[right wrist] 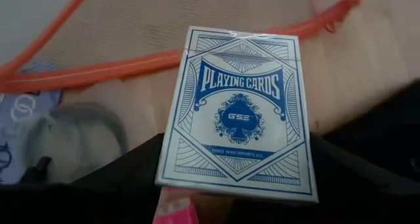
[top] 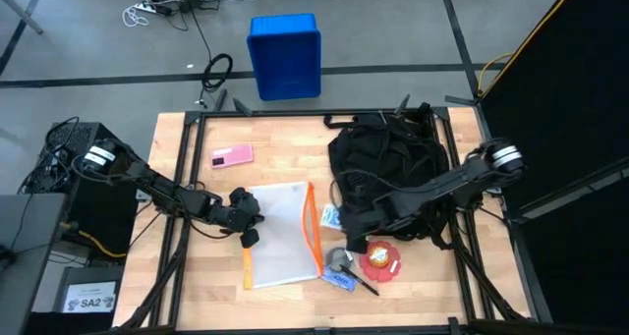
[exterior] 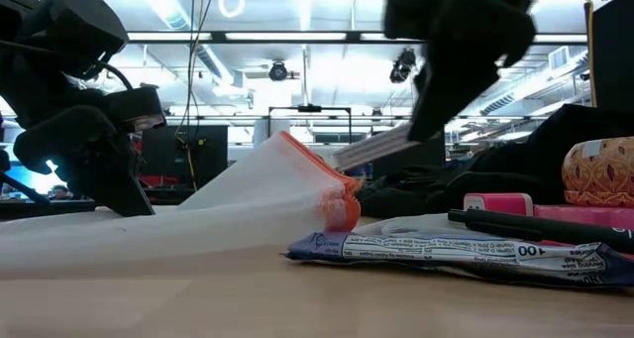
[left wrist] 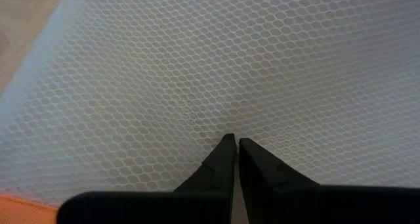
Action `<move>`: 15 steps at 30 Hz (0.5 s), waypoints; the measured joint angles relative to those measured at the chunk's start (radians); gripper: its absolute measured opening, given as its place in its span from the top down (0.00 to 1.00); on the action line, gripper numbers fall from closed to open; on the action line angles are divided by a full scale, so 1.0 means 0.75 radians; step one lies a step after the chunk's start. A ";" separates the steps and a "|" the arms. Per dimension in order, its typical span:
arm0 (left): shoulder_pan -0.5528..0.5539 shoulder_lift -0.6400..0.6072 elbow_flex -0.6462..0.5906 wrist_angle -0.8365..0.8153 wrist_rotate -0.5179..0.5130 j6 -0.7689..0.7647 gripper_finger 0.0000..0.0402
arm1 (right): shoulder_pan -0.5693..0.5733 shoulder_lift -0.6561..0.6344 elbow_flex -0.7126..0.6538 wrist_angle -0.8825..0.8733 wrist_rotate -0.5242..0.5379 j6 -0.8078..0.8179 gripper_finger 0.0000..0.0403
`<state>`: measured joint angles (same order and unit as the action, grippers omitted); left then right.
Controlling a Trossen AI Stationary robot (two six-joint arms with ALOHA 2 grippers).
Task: Unpack backpack
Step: Remove the deck of cards from the zip bag
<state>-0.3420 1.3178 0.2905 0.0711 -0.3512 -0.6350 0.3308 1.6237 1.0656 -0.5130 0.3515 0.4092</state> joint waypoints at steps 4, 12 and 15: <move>-0.001 0.001 -0.002 0.007 0.000 0.000 1.00 | 0.003 -0.219 -0.190 0.097 0.105 0.067 0.31; -0.001 0.003 -0.003 0.025 -0.015 0.002 1.00 | 0.009 -0.384 -0.502 0.533 0.066 0.202 0.31; -0.001 0.003 -0.003 0.034 -0.020 0.002 1.00 | 0.016 -0.292 -0.516 0.594 0.039 0.201 0.30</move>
<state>-0.3424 1.3204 0.2882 0.0963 -0.3664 -0.6334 0.3425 1.4048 0.6787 -0.0673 0.3811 0.5602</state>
